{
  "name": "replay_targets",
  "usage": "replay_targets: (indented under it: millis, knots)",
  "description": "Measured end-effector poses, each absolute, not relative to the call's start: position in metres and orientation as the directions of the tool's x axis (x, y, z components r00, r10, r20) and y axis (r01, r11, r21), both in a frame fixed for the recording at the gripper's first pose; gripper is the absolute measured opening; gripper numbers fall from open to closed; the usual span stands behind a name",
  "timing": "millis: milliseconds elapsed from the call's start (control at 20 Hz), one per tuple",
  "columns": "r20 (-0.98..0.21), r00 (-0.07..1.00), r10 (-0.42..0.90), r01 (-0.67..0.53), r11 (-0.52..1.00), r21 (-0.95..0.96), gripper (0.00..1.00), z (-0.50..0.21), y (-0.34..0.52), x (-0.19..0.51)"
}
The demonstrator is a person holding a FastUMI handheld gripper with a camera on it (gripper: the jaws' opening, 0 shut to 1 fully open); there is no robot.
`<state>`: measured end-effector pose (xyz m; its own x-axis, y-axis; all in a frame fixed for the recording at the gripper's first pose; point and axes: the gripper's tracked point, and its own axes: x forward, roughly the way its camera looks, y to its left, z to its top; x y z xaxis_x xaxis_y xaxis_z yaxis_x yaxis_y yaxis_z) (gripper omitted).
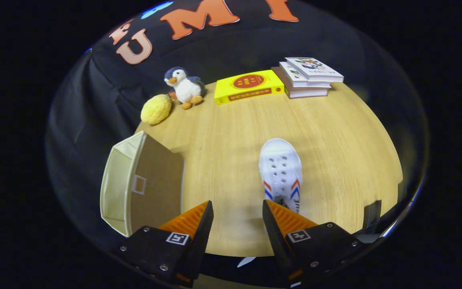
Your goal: Open the storage box then place both shoes into the box .Put the left shoe in first, then the right shoe, with the right side of both shoes facing outward in a uniform manner.
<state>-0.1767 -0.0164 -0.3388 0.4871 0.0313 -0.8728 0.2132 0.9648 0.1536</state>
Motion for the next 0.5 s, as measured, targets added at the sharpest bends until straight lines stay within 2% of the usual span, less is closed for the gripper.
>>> replay_targets:
  millis: [200,300,500]
  knots:
    - [-0.887,0.453,-0.086,0.210,0.978,0.012,0.71,-0.375,-0.066,-0.193]
    - [-0.898,0.423,-0.124,0.184,0.982,-0.049,0.65,-0.397,-0.082,-0.201]
    - [-0.901,0.420,-0.109,0.194,0.980,-0.028,0.56,-0.421,-0.087,-0.199]
